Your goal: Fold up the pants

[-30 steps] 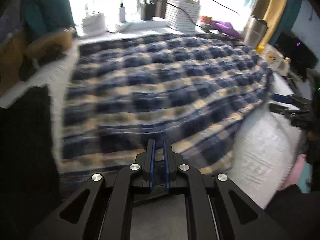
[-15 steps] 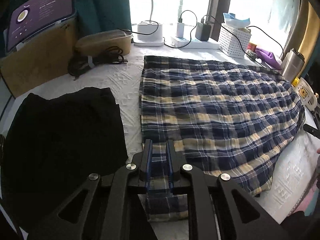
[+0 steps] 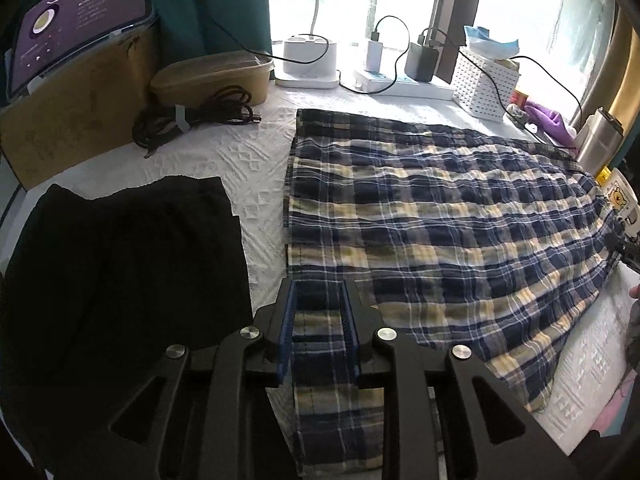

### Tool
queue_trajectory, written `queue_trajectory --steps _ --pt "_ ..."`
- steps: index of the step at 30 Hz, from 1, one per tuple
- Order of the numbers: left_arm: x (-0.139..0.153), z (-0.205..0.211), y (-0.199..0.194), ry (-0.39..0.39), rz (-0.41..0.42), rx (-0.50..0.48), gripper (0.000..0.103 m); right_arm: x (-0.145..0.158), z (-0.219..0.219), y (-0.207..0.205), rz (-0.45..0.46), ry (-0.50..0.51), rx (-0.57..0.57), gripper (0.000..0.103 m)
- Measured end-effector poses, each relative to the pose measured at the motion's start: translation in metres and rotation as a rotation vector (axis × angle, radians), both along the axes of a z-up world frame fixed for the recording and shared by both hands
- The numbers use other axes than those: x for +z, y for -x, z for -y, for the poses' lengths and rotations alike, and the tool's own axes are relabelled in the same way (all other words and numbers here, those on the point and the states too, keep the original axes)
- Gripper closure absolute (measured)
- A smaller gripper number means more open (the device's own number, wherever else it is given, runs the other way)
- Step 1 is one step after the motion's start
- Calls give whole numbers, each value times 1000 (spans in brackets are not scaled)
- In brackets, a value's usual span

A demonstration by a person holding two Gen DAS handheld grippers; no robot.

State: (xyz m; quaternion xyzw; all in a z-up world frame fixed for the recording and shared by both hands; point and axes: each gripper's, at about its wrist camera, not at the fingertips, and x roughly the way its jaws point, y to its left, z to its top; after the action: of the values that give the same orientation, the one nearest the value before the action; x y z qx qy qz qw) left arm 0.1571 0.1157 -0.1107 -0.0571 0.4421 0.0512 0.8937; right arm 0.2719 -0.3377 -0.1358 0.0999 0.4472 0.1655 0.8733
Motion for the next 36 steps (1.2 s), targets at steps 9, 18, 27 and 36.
queue_trajectory --steps 9,18,27,36 --pt "4 -3 -11 3 7 -5 81 -2 5 -26 3 -60 -74 13" --pt "5 -5 -13 1 3 10 81 -6 -3 -47 -7 -164 -80 34" --pt "10 -3 -10 -1 12 14 81 -2 -3 -48 14 -213 -45 81" --pt "15 -3 -6 23 32 5 81 17 -2 -39 65 -215 -23 84"
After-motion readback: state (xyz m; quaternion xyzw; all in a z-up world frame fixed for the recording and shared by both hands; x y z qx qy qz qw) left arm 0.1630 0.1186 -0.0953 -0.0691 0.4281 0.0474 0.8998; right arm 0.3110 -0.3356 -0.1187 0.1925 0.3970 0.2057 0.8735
